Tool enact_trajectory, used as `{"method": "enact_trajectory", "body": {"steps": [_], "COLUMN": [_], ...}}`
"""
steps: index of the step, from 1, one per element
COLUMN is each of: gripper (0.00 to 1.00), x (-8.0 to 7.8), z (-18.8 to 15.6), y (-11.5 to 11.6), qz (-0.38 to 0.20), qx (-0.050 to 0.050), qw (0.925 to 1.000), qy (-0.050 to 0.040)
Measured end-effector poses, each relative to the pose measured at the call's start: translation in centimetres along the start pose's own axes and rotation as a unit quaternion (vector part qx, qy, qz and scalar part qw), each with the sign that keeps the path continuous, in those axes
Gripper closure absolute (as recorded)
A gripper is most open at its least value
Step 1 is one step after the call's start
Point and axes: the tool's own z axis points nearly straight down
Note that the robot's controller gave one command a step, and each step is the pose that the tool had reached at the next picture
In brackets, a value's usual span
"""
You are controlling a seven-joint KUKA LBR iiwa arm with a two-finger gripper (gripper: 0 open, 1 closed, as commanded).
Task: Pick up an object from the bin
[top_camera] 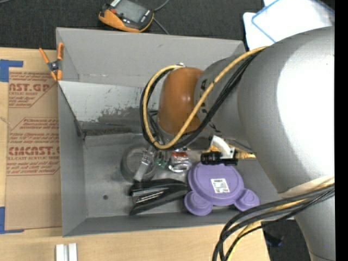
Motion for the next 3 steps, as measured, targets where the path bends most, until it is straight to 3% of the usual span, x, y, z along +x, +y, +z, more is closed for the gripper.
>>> {"method": "enact_trajectory", "body": {"steps": [1, 2, 3], "gripper": [0.0, 1.0, 1.0], "x": [0.3, 1.6, 1.7], "z": [1.9, 2.1, 2.1], "y": [4.3, 1.9, 1.6], "qz": [-0.31, 0.049, 0.062], "qx": [0.0, -0.009, -0.011], "qw": [0.9508, 0.9987, 0.998], "qy": [-0.0076, -0.0054, -0.007]}}
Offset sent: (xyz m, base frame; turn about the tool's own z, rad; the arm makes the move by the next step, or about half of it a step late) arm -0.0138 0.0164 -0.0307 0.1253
